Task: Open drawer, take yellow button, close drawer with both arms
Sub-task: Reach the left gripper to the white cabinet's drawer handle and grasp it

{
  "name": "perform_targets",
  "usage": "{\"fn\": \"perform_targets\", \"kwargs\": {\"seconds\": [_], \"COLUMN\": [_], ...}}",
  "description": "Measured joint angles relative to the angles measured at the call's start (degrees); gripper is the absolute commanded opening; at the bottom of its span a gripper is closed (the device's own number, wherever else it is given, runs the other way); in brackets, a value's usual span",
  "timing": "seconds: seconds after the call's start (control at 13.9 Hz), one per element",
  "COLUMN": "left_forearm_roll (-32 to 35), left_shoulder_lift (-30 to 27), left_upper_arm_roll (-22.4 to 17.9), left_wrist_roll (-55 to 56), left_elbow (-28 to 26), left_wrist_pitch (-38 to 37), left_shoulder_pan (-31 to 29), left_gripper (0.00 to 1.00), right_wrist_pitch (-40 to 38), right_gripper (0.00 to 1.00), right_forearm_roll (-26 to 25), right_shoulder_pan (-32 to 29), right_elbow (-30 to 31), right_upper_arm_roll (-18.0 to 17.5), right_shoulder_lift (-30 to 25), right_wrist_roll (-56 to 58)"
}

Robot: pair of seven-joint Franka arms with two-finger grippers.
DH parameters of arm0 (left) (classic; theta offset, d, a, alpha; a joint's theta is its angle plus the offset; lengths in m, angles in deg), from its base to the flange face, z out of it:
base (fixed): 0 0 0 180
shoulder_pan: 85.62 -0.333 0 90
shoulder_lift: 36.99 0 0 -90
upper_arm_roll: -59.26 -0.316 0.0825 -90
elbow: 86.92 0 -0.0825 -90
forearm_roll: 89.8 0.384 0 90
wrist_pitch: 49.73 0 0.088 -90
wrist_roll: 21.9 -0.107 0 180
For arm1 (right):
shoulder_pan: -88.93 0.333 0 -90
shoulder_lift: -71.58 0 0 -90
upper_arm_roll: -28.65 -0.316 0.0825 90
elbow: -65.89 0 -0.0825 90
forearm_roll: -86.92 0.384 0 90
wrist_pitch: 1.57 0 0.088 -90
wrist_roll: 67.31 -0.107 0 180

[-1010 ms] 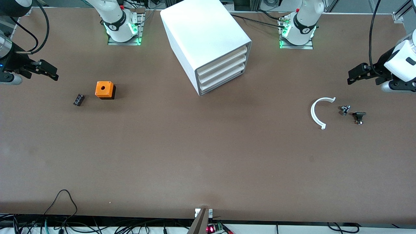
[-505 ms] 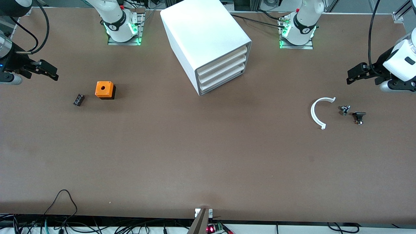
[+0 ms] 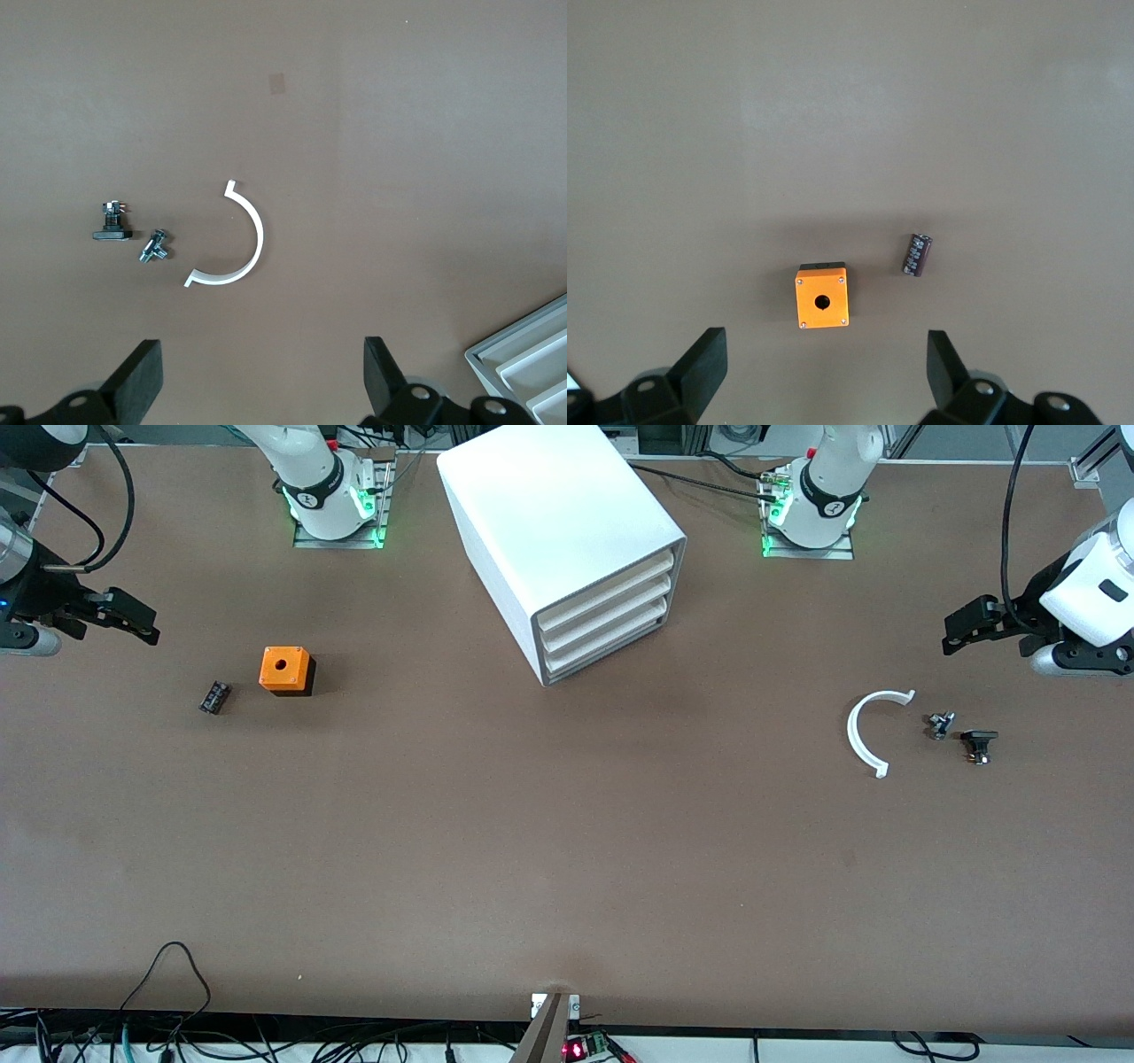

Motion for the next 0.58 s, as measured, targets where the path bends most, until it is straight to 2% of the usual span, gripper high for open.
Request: {"fn": "perform_targets", "kwargs": {"seconds": [0.43,0.58], "left_forearm_roll": [-0.74,-8.32], "left_shoulder_lift": [7.74,9.19], "left_upper_arm_roll": [0.98,0.91], "left_wrist_roll": [-0.02,-0.14], "left_elbow": [-0.97,-1.04], "left_wrist_pitch": [-0.17,-1.81], "left_shoulder_pan": [0.56,0.29], "left_gripper": [1.00,1.00], "right_wrist_pitch": [0.00,0.00], "right_gripper": [1.00,1.00], "right_forearm_roll": [0.00,0.01], "right_shoulder_pan": [0.00,0.00], "right_elbow": [0.01,0.01], "right_upper_arm_roll": [0.00,0.00], "right_shoulder_lift": [0.00,0.00], "right_wrist_roll": [0.00,0.00]}}
